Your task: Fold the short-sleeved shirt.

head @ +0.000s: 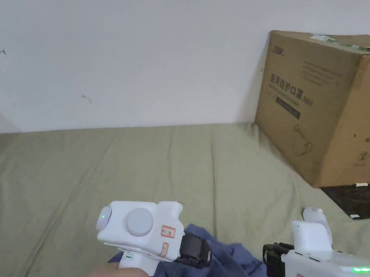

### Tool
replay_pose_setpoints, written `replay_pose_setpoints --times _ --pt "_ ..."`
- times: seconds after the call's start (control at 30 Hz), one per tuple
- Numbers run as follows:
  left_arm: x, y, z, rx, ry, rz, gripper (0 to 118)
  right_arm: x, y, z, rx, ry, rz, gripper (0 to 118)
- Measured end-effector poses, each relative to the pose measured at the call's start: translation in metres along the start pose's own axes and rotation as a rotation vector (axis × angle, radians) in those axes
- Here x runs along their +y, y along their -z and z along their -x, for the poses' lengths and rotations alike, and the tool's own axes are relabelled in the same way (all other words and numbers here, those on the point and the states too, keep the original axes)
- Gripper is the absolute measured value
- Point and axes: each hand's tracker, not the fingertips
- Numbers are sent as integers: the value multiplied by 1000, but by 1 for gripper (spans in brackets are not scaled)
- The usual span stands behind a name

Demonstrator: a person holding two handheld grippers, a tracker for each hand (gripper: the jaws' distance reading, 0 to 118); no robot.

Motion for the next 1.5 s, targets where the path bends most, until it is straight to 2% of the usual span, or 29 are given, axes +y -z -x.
replay_pose_setpoints --times 0.1,0.17,0.2,0.27,0.3,0.33,0.37,0.4,0.47,0.6,0.7,0.73,0.77,0.8,0.83,0.87,1.0,1.1,1.13,1.17,1.2,1.23,1.27,1.3,1.33,1.37,1.4,1.43,1.5 --pt "3 -67 -2 138 121 -216 96 8 -6 8 11 -15 -26 0" --pt "-8 -111 1 229 147 -356 93 15 -13 15 16 -28 -62 0" --pt "-19 -133 4 272 144 -412 88 17 -18 18 21 -32 -91 0" --pt "-44 -165 13 348 96 -516 65 21 -26 24 27 -36 -141 0" --pt "-59 -178 18 401 58 -554 57 22 -30 27 29 -38 -159 0" --pt "-72 -188 25 419 27 -564 57 23 -34 29 29 -40 -172 0" --pt "-82 -194 32 414 9 -556 19 24 -37 31 29 -42 -179 0" --pt "-94 -200 40 423 -16 -544 0 24 -39 32 29 -45 -188 0" --pt "-113 -211 52 395 -42 -548 0 24 -41 35 29 -54 -197 0" --pt "-129 -208 76 439 -163 -477 0 23 -38 36 22 -56 -193 0" --pt "-123 -174 108 361 -264 -290 0 20 -32 37 35 -39 -167 0" --pt "-122 -156 120 364 -291 -220 10 18 -30 37 35 -40 -160 0" --pt "-122 -135 132 389 -325 -158 41 17 -28 38 35 -45 -149 0" --pt "-124 -119 141 378 -343 -117 82 15 -26 37 33 -50 -139 0" --pt "-126 -99 151 349 -358 -59 112 13 -23 36 33 -54 -129 0" --pt "-130 -81 157 340 -366 -15 118 12 -21 35 35 -52 -121 0" --pt "-139 -21 173 339 -368 67 115 4 -9 22 19 -16 -70 0" --pt "-152 14 174 254 -366 221 106 5 7 2 15 14 -36 0" --pt "-151 7 163 378 -226 197 102 10 14 -8 3 16 -20 0" --pt "-151 2 156 373 -172 172 84 14 19 -16 -21 13 -3 0" --pt "-149 -6 151 369 -165 154 55 20 27 -27 -31 15 24 0" --pt "-149 -16 148 352 -161 129 16 26 36 -38 -19 39 48 4" --pt "-149 -24 144 281 -170 86 1 30 47 -47 -1 71 95 11" --pt "-153 -38 141 231 -203 53 1 35 62 -56 3 99 166 18" --pt "-157 -47 135 246 -227 10 1 36 79 -64 6 130 226 18" --pt "-158 -56 132 264 -222 -20 1 35 96 -70 11 137 292 62" --pt "-161 -66 128 270 -207 -51 1 31 116 -77 12 150 351 90" --pt "-166 -78 127 282 -211 -80 1 24 132 -82 -13 141 399 103" --pt "-171 -93 124 268 -241 -100 1 12 162 -89 -77 102 481 103"
